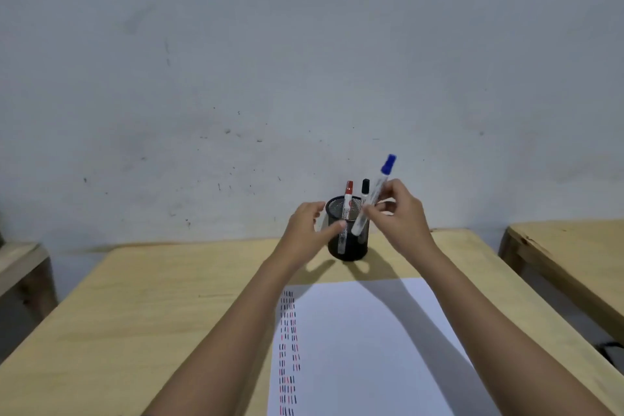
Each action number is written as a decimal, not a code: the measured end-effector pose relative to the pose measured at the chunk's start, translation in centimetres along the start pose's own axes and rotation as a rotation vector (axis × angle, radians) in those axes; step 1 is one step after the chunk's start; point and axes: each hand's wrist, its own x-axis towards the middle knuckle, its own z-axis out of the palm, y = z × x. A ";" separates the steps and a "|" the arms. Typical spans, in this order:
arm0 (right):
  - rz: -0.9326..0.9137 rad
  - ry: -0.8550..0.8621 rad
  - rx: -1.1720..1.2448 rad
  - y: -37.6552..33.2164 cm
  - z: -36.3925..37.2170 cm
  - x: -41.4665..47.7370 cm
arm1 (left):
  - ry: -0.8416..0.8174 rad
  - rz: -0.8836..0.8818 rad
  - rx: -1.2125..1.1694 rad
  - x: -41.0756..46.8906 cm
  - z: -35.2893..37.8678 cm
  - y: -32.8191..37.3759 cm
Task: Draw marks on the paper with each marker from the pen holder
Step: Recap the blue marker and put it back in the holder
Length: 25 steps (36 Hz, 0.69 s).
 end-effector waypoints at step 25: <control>0.132 -0.132 -0.407 3.4 3.2 6.1 | -0.025 -0.053 -0.160 3.6 5.4 -5.5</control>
